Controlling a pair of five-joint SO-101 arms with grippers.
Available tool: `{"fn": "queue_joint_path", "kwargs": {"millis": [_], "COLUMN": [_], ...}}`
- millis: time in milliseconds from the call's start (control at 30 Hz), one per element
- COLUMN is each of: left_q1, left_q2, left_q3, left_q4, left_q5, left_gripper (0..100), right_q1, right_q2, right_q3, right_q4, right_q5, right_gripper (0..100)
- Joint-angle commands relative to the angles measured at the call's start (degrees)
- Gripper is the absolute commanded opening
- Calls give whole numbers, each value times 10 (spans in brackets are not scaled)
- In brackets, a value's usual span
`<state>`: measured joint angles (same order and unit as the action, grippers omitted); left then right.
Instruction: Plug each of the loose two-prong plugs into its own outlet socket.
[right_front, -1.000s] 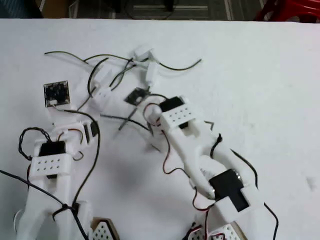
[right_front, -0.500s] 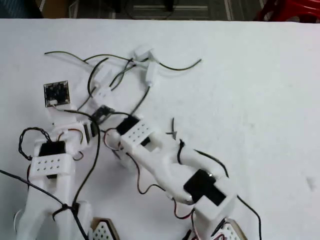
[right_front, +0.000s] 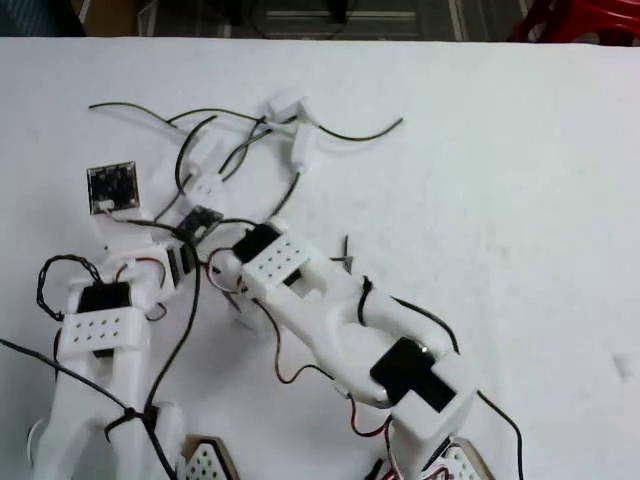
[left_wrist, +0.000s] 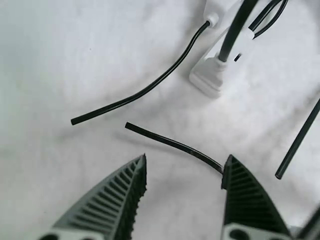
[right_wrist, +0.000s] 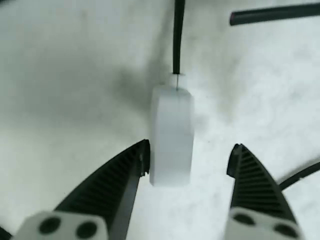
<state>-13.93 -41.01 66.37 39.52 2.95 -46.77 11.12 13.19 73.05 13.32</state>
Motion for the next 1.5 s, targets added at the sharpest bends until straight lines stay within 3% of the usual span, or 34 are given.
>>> {"fn": "queue_joint_path", "kwargs": {"millis": [0, 300, 467, 600, 800, 1033, 1467], "left_q1": [0, 0, 0, 0, 0, 0, 0], "left_q2": [-18, -18, -18, -18, -18, -18, -18], "left_q3": [-2, -2, -2, -2, -2, -1, -1], "left_q4": [-11, -11, -11, -11, -11, -11, -11], "left_q5": [1, 1, 1, 1, 1, 1, 1], "left_gripper": [249, 249, 249, 249, 249, 249, 249], "right_q1": [37, 132, 183, 215, 293, 361, 355], "right_q2": [-31, -41, -92, -153, -257, -369, -406], "right_q3": [-18, -25, -63, -56, 65, 259, 464], "right_q4": [3, -9, 99, 191, 212, 138, -66], "right_q5": [25, 118, 127, 183, 259, 349, 358], "right_gripper": [251, 251, 251, 251, 251, 251, 250]}}
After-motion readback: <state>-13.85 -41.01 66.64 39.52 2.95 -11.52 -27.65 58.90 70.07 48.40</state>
